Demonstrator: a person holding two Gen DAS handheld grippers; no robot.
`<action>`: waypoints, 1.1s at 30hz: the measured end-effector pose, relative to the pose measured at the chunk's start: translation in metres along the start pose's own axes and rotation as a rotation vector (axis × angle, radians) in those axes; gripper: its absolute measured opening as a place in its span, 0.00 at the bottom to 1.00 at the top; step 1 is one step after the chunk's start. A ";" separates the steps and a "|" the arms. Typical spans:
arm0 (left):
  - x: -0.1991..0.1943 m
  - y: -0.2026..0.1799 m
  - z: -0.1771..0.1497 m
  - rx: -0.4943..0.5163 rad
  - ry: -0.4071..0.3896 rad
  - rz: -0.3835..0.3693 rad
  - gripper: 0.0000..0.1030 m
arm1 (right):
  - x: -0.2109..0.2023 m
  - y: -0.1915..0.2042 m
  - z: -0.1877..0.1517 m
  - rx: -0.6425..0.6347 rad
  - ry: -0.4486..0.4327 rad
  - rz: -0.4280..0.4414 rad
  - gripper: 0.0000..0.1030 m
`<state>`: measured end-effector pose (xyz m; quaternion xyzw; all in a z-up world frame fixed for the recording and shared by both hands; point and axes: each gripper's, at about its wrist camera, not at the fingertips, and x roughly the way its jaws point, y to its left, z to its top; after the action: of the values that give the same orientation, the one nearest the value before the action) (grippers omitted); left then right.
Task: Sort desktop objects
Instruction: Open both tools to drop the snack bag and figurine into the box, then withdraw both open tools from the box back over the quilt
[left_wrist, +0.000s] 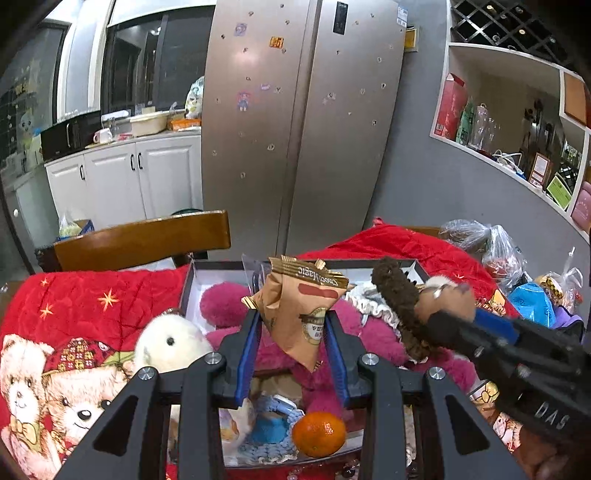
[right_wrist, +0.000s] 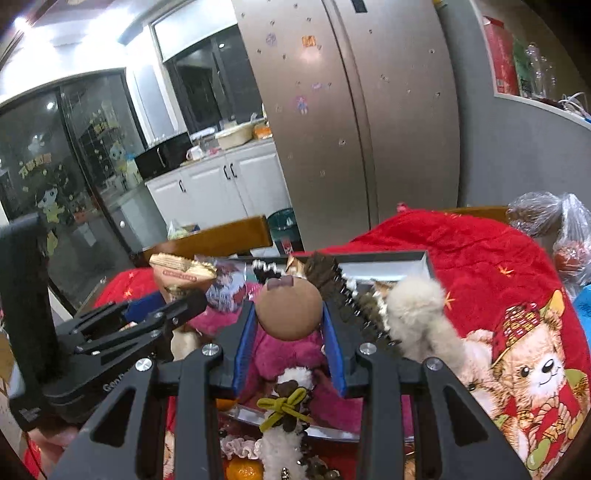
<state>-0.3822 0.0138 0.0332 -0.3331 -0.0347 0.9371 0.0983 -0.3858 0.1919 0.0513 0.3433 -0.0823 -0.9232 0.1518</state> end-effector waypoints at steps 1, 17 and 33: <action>0.002 -0.002 -0.001 0.008 0.008 0.004 0.34 | 0.003 -0.001 -0.001 0.007 0.010 0.005 0.35; 0.007 -0.008 -0.004 0.052 0.010 0.028 0.35 | 0.009 -0.001 -0.007 -0.010 0.030 -0.024 0.35; 0.004 -0.003 -0.005 0.040 0.028 0.048 1.00 | -0.020 0.004 0.000 -0.060 -0.095 -0.065 1.00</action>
<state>-0.3811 0.0170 0.0272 -0.3447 -0.0067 0.9350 0.0829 -0.3711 0.1947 0.0647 0.2967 -0.0506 -0.9450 0.1281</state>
